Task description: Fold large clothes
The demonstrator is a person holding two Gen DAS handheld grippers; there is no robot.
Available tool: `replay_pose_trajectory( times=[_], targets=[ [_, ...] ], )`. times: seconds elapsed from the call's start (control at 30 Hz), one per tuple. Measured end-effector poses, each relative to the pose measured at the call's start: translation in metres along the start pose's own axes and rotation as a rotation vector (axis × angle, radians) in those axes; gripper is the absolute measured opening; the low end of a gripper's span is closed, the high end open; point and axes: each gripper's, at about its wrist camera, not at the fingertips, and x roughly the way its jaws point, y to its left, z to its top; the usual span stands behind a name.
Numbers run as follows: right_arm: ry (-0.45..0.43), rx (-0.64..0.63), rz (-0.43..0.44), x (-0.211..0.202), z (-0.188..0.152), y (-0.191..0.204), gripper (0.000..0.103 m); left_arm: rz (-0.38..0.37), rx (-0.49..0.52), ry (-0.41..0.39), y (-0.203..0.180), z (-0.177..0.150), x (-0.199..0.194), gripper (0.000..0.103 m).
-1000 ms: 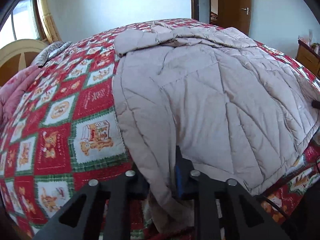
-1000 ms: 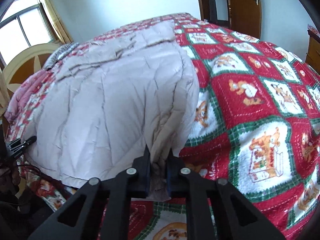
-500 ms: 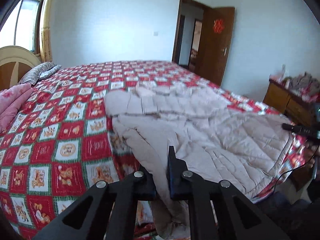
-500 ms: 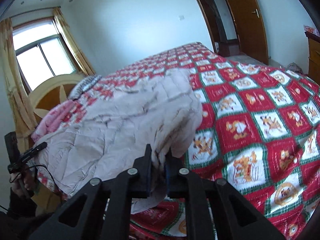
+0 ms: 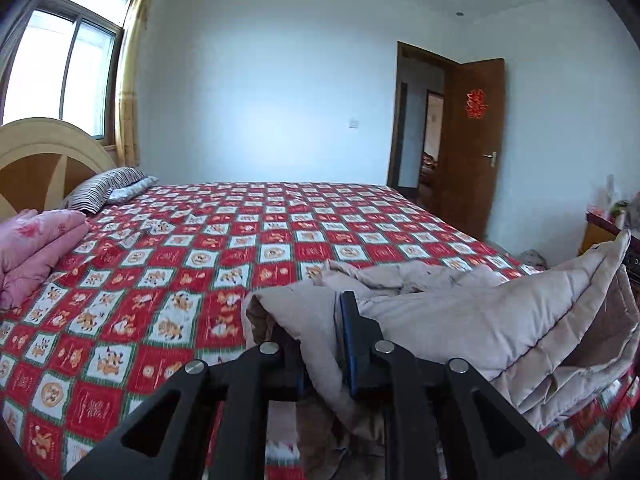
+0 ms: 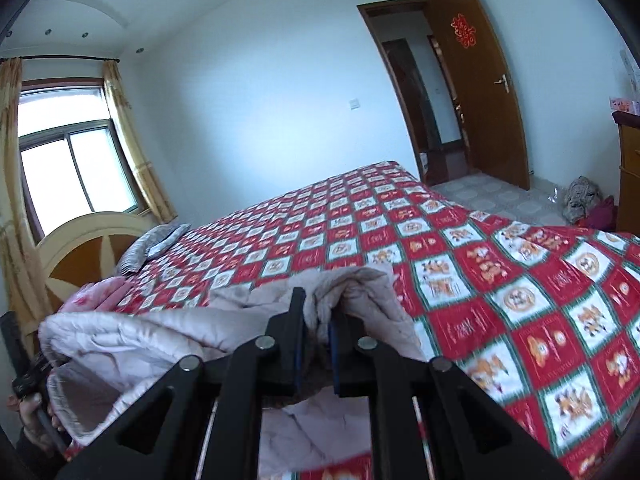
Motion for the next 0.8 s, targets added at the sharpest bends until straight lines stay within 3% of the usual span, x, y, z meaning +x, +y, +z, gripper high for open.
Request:
replay_pose_trajectory(
  times=[0.07, 0.23, 0.33, 0.4, 0.5, 0.57, 0.67, 0.7, 0.77, 0.8],
  targets=[
    [0.003, 0.015, -0.019, 0.028, 0.011, -0.001, 0.012, 0.017, -0.005, 0.006, 0.001, 0.009, 0.022, 0.016],
    [0.012, 0.052, -0.061, 0.088, 0.042, -0.011, 0.012, -0.032, -0.121, 0.054, 0.026, 0.040, 0.076, 0.019],
    [-0.002, 0.065, -0.115, 0.115, 0.049, -0.017, 0.013, -0.061, -0.194, 0.081, 0.039, 0.053, 0.101, 0.029],
    [0.002, 0.083, -0.126, 0.135, 0.048, -0.020, 0.018, -0.042, -0.222, 0.092, 0.039, 0.055, 0.119, 0.046],
    [0.007, 0.069, -0.175, 0.169, 0.040, -0.018, 0.032, 0.095, -0.144, 0.106, 0.020, 0.045, 0.153, 0.056],
    [-0.008, 0.054, -0.210, 0.189, 0.034, -0.014, 0.056, 0.169, -0.108, 0.119, 0.009, 0.035, 0.177, 0.061],
    [-0.061, 0.024, -0.269, 0.206, 0.029, -0.007, 0.081, 0.282, -0.087, 0.129, 0.003, 0.022, 0.211, 0.070],
    [-0.081, 0.008, -0.266, 0.208, 0.028, -0.004, 0.085, 0.319, -0.086, 0.124, 0.004, 0.021, 0.219, 0.086],
    [-0.113, -0.030, -0.273, 0.211, 0.028, 0.004, 0.093, 0.418, -0.093, 0.074, 0.008, 0.021, 0.225, 0.098],
    [-0.123, -0.059, -0.274, 0.213, 0.027, 0.009, 0.094, 0.425, -0.104, 0.062, 0.012, 0.023, 0.228, 0.099]
  ],
)
